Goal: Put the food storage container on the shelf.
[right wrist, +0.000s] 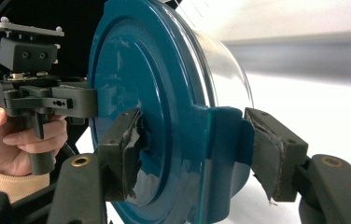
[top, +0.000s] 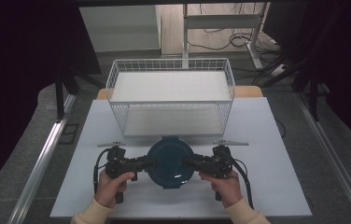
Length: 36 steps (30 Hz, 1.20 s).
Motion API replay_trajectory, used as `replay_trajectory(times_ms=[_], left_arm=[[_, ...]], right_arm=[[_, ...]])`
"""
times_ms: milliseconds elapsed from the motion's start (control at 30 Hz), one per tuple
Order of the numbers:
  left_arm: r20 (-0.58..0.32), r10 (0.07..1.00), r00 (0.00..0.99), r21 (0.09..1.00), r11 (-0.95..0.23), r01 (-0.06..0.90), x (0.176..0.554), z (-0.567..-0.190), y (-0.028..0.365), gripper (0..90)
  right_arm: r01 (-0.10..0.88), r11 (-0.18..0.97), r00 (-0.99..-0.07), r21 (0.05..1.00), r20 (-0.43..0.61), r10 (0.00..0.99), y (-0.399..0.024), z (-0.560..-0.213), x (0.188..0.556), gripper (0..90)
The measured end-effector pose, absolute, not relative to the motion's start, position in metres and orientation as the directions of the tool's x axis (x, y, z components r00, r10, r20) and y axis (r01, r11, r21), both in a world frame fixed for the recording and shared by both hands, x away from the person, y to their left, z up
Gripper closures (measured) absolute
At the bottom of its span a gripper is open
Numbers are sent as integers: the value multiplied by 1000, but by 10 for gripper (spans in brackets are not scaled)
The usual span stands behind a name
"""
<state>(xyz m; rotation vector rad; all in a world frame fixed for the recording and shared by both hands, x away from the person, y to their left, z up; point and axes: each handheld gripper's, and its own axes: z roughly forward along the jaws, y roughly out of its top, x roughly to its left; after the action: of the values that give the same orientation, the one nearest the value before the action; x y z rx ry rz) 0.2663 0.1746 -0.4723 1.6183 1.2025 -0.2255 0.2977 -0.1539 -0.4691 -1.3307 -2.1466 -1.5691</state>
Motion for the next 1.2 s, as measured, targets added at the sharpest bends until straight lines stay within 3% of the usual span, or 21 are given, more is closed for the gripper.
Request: replay_trajectory(times_ms=[833,1200], left_arm=[[-577,590,566,721,42,691,267,-422,176,444],[-555,584,593,745,32,666,288,-399,175,445]], right_arm=[[612,72,-686,787,484,544,-152,-420,298,393],[582,60,-702,811,463,542,-155,-400,313,398]])
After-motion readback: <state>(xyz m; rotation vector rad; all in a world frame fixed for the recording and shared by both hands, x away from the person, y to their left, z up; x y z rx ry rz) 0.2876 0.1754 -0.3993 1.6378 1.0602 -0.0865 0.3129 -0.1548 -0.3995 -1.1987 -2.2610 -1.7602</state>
